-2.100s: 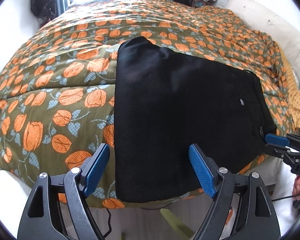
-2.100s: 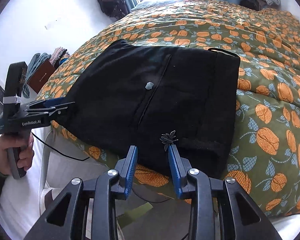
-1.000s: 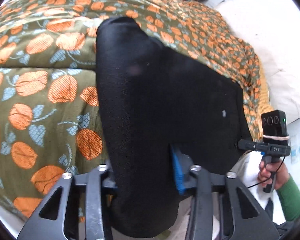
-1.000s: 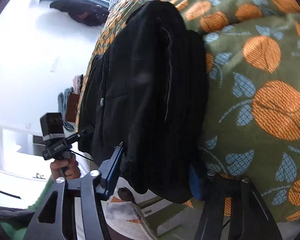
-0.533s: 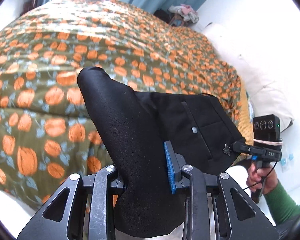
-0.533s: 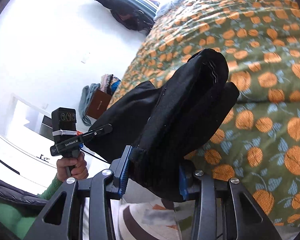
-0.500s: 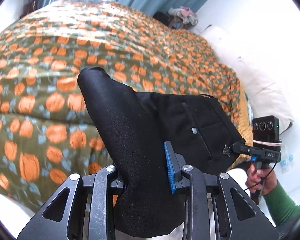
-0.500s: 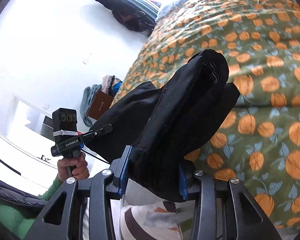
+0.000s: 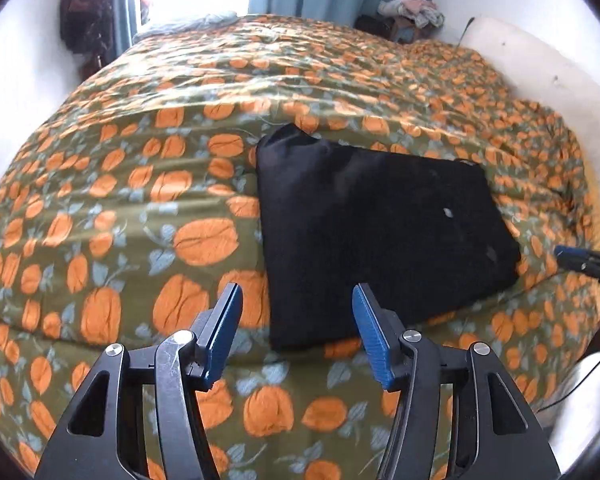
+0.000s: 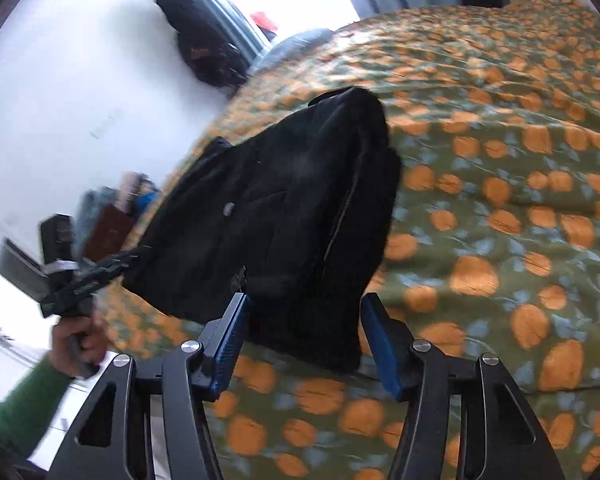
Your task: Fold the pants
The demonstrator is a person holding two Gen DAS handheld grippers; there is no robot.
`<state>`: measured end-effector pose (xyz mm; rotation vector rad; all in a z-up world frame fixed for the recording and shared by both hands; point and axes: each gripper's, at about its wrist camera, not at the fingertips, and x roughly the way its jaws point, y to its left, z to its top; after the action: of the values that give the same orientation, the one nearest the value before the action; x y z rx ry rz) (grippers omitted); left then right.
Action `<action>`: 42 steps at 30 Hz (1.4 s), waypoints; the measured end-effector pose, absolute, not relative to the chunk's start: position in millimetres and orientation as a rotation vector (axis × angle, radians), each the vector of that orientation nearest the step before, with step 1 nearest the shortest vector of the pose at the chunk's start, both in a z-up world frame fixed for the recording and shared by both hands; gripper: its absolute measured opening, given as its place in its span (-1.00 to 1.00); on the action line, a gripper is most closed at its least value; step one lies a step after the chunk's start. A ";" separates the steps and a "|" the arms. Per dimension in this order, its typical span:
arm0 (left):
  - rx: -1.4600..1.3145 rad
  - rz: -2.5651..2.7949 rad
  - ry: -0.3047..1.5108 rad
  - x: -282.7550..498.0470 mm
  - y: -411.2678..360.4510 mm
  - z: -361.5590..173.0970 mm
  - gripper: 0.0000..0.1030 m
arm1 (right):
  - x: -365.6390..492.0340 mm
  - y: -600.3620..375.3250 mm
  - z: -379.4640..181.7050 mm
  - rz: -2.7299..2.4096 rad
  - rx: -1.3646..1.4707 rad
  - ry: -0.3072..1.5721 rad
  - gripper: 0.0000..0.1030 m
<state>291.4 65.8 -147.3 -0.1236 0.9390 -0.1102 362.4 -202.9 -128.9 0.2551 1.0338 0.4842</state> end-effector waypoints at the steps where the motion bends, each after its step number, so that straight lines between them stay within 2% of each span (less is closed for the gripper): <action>1: -0.111 -0.108 0.931 276.8 65.4 -150.2 0.22 | 353.9 -207.4 -139.0 0.415 0.188 1.063 0.12; 3: -0.077 -0.084 0.912 244.9 59.4 -151.5 0.62 | 325.1 -216.2 -145.7 0.374 0.153 1.060 0.12; 4: -0.062 -0.076 0.900 234.0 54.8 -149.6 0.69 | 309.0 -216.9 -145.0 0.365 0.138 1.053 0.21; 5: -0.046 -0.069 0.886 223.6 48.9 -145.3 0.78 | 294.5 -213.9 -143.2 0.346 0.107 1.043 0.36; 6: -0.030 -0.053 0.871 212.7 40.6 -139.6 0.81 | 284.8 -208.1 -142.2 0.323 0.074 1.031 0.79; 7: -0.021 -0.037 0.861 208.1 34.6 -134.5 0.84 | 270.4 -200.2 -139.4 0.298 0.038 1.013 0.99; 8: -0.015 -0.006 0.848 201.4 26.8 -127.9 0.90 | 263.2 -192.1 -138.2 0.277 0.014 0.995 1.00; 17: 0.021 0.178 0.891 185.4 -4.3 -105.4 0.91 | 217.1 -132.6 -115.1 0.140 -0.019 0.882 1.00; 22: -0.036 0.181 0.970 171.8 -6.6 -96.7 0.91 | 198.6 -116.0 -107.0 0.148 -0.043 0.886 1.00; 42: -0.045 0.150 0.977 155.8 -15.4 -76.1 0.91 | 181.3 -99.9 -75.9 0.148 -0.043 0.891 1.00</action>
<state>155.8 -15.4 -76.1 -0.0445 0.9771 0.1504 181.3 -99.9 -75.9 -0.0428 0.8908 0.1475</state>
